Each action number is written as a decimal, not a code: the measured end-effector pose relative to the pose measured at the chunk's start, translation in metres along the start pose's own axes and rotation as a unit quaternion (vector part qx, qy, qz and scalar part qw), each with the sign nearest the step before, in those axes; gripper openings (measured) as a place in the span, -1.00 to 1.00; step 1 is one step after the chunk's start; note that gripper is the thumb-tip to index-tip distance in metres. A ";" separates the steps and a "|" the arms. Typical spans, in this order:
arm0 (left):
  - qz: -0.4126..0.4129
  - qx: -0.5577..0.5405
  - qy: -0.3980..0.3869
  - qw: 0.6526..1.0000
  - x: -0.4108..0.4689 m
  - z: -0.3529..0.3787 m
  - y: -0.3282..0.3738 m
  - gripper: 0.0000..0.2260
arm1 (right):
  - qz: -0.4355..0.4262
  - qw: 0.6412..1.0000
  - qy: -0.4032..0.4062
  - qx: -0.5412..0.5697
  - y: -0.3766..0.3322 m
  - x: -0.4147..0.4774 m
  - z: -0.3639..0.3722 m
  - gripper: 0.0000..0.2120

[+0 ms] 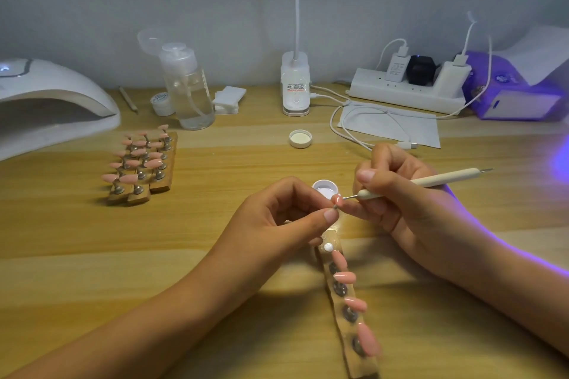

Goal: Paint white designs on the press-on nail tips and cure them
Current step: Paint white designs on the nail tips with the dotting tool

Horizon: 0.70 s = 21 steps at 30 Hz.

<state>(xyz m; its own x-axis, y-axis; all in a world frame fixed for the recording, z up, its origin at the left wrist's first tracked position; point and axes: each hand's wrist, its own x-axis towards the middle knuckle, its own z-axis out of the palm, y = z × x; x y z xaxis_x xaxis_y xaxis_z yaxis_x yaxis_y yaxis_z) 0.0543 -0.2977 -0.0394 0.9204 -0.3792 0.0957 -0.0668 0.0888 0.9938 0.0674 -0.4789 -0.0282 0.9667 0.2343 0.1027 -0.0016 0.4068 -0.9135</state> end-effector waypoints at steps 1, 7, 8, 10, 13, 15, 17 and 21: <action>0.001 -0.001 -0.001 1.000 0.000 0.000 0.000 -0.95 | 0.000 1.000 0.001 -0.002 0.000 0.000 0.000 -0.73; 0.001 0.001 0.001 1.000 0.000 0.001 0.001 -0.95 | 0.002 1.000 0.010 -0.003 0.000 0.000 0.000 -0.74; 0.000 0.000 0.001 1.000 0.000 0.001 0.001 -0.95 | 0.002 1.000 0.009 -0.005 0.001 0.000 0.000 -0.74; 0.000 -0.002 0.002 1.000 -0.001 0.001 0.001 -0.95 | 0.002 1.000 0.006 -0.008 0.000 0.000 0.000 -0.74; -0.002 -0.004 0.002 1.000 -0.001 0.001 0.002 -0.95 | 0.001 1.000 0.002 -0.010 0.001 0.001 0.000 -0.74; -0.003 0.000 0.001 1.000 -0.001 0.001 0.002 -0.95 | -0.001 1.000 0.002 -0.010 0.001 0.001 -0.001 -0.73; -0.004 0.002 0.000 1.000 -0.001 0.001 0.002 -0.96 | -0.002 1.000 0.001 -0.008 0.002 0.001 -0.001 -0.73; -0.003 0.005 0.001 1.000 -0.001 0.001 0.001 -0.95 | 0.003 1.000 0.005 -0.012 0.002 0.001 0.000 -0.74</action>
<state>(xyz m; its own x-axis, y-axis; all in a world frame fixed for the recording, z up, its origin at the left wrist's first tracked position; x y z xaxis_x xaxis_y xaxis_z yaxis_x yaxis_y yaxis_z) 0.0534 -0.2978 -0.0385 0.9216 -0.3777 0.0898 -0.0649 0.0783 0.9948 0.0684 -0.4780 -0.0301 0.9694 0.2268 0.0937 -0.0008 0.3849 -0.9230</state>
